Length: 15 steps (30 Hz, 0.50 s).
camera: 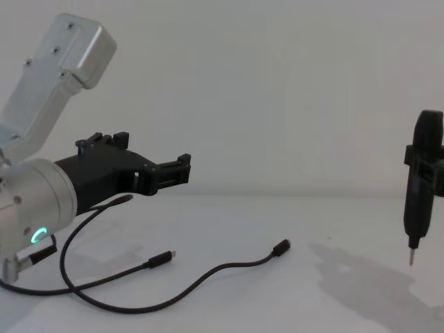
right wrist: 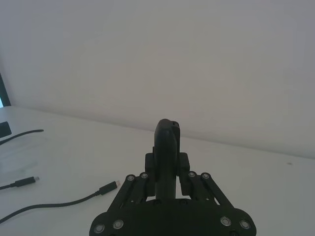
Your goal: Pick up the data cable with the one hand.
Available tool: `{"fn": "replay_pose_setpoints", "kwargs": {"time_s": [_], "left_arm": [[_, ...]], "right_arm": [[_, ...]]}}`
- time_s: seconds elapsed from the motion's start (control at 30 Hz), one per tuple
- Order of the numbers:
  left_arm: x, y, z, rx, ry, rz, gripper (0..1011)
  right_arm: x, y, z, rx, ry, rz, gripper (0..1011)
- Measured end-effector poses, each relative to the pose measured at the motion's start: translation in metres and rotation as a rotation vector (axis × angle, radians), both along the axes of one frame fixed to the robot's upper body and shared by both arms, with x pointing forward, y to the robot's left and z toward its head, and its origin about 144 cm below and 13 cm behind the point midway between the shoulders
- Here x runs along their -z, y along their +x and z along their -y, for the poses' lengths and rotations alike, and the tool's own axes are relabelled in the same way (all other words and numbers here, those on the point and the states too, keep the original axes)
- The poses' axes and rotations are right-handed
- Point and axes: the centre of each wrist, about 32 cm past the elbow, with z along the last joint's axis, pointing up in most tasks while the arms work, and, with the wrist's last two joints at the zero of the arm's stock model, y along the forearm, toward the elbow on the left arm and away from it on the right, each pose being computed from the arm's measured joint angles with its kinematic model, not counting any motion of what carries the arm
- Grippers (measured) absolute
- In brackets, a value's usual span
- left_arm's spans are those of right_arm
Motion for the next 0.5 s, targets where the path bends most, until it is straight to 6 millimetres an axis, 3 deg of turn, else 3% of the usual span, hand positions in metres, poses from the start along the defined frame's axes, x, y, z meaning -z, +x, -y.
{"fn": "replay_pose_setpoints", "kwargs": {"time_s": [0.5], "left_arm": [[0.0, 0.0, 0.0, 0.0, 0.0, 0.0, 1001]], "right_arm": [[0.0, 0.0, 0.0, 0.0, 0.0, 0.0, 275]]}}
